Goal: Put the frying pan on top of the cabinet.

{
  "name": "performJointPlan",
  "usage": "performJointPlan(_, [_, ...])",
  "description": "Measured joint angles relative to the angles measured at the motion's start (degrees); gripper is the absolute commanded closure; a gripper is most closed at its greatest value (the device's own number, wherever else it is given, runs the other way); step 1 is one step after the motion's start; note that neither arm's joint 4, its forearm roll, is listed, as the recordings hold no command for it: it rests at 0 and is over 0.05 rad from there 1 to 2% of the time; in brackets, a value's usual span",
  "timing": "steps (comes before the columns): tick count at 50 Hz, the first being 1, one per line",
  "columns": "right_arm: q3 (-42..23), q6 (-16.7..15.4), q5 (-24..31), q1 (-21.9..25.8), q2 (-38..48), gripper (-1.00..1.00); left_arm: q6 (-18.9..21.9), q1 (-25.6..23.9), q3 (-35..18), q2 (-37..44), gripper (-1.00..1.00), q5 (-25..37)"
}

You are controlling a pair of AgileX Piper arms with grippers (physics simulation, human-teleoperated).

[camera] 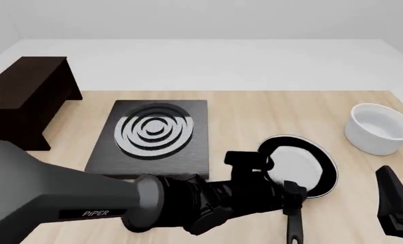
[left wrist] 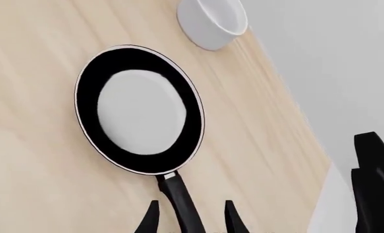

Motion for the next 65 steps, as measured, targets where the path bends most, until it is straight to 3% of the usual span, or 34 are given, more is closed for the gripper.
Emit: performJointPlan(65, [-0.8, 1.9, 0.4, -0.4, 0.1, -1.00, -1.0, -3.1, -4.5, 9.4, -1.00, 0.3])
